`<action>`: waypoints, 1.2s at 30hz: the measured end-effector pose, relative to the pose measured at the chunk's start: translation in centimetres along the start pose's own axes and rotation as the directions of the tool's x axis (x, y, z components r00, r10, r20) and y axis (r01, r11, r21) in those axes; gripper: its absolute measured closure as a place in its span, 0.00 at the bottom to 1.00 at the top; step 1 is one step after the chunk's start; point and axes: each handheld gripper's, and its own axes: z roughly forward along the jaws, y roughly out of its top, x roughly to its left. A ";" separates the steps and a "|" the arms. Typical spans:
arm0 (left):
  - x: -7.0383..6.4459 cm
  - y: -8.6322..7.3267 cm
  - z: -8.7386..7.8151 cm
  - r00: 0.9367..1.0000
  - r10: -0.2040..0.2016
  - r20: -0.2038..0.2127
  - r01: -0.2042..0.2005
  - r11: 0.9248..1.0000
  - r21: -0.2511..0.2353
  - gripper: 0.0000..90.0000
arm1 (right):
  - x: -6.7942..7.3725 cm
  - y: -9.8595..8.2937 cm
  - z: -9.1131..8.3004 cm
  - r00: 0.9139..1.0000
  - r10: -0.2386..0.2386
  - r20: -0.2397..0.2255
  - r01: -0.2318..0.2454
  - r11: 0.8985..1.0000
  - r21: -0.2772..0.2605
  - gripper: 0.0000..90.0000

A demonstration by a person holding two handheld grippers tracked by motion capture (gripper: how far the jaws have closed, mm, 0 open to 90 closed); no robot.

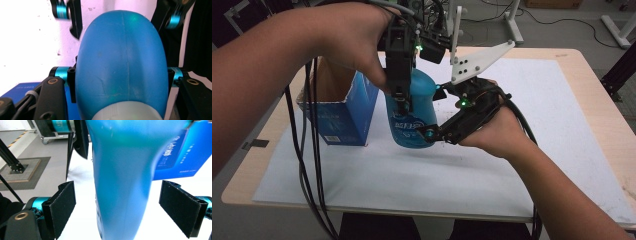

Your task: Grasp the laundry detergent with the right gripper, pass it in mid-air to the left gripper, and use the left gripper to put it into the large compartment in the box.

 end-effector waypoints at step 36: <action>2.3 -6.5 -6.4 0.846 -0.533 0.013 0.533 0.845 -0.042 0.44 | -0.8 2.5 -9.0 0.980 -0.173 0.098 0.106 0.873 0.476 0.01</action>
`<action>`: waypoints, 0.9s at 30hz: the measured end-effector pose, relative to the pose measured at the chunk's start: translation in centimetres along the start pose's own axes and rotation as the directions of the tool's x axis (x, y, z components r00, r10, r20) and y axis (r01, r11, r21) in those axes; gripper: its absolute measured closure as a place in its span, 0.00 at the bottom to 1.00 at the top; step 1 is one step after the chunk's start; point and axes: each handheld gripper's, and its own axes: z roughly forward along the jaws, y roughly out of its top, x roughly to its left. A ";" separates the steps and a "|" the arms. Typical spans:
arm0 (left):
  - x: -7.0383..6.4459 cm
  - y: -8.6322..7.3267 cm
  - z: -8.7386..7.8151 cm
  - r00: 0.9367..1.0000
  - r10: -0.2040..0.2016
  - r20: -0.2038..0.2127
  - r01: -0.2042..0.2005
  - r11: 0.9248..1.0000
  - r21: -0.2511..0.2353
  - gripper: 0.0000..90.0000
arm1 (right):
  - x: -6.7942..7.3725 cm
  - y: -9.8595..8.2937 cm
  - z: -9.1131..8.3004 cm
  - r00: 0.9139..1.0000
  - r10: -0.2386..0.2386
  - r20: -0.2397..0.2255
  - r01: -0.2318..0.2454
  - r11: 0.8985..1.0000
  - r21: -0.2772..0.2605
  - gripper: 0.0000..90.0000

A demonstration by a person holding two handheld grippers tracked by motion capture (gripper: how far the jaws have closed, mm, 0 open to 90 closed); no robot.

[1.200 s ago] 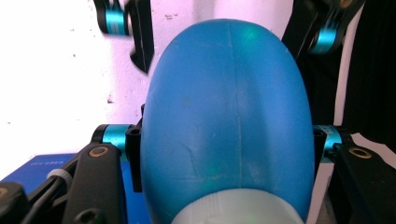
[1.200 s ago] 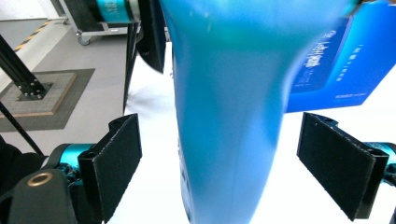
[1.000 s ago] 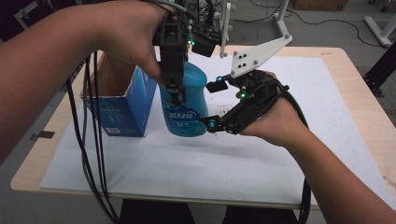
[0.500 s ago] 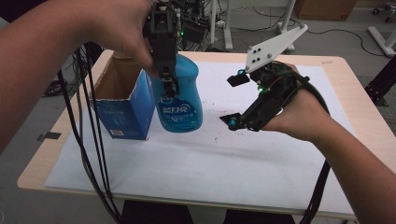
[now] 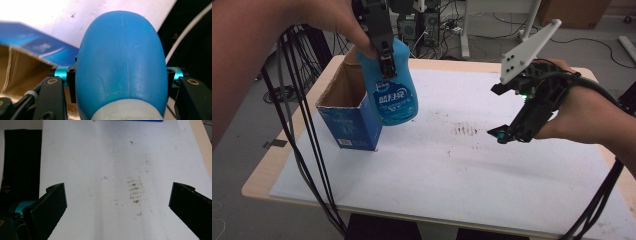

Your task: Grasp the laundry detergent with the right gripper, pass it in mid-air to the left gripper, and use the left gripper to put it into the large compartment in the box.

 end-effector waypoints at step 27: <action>6.6 -4.7 -3.9 0.745 -0.655 -0.129 0.660 0.752 -0.009 0.44 | -0.7 -1.4 -0.7 1.000 0.005 0.013 -0.005 1.000 0.009 0.01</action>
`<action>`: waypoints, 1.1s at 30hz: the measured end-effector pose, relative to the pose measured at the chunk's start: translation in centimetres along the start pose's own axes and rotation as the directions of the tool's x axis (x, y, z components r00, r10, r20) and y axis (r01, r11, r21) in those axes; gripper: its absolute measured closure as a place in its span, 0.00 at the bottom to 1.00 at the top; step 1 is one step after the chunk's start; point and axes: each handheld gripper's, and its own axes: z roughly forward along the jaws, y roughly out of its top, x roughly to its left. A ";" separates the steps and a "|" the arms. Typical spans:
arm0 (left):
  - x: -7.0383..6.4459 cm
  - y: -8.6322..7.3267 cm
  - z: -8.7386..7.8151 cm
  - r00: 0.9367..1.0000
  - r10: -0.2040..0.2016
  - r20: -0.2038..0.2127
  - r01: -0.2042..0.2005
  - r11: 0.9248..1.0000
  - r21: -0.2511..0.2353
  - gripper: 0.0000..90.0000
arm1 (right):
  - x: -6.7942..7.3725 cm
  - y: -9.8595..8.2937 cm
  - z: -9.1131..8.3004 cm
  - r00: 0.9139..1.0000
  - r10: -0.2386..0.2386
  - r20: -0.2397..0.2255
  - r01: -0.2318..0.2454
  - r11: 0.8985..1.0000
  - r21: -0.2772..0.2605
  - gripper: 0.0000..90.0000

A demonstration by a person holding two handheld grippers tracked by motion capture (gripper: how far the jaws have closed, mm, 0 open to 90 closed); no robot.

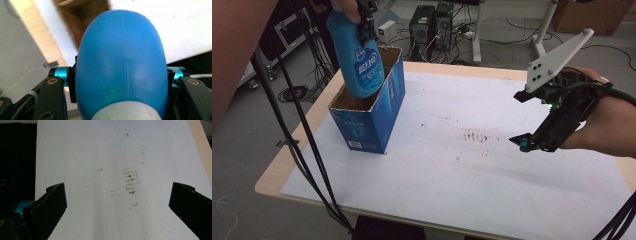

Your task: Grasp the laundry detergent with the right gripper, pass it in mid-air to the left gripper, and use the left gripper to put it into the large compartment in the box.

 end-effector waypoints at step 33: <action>1.2 1.9 12.2 0.860 0.510 -0.006 -0.509 0.859 0.058 0.44 | -0.6 -0.7 0.1 0.998 0.061 0.026 -0.062 0.996 0.058 0.01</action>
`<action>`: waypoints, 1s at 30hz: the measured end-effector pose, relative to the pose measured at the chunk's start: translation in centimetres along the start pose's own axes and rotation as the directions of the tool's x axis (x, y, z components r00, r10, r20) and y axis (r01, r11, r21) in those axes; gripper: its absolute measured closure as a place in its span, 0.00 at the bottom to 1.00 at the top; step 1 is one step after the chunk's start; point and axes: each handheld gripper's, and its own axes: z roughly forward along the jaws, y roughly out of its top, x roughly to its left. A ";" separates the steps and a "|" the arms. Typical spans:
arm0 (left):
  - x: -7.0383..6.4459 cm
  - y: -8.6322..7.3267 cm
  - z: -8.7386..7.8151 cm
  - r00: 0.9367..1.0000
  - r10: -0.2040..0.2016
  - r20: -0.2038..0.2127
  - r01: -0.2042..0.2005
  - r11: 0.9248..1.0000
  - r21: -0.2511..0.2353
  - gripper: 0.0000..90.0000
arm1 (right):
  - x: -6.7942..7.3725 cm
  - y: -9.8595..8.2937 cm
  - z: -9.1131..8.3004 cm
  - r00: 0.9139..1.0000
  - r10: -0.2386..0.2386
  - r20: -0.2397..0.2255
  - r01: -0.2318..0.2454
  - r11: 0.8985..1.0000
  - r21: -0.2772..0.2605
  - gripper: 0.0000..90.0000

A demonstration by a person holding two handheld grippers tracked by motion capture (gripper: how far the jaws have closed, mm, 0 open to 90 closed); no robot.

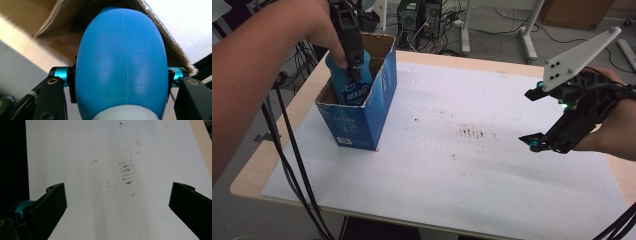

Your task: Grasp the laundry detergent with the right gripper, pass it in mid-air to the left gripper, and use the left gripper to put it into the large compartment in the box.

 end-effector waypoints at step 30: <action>1.2 0.0 4.3 0.995 0.069 0.078 -0.063 0.995 -0.072 0.38 | -0.1 0.3 1.9 1.000 -0.004 -0.010 0.005 0.999 0.035 0.01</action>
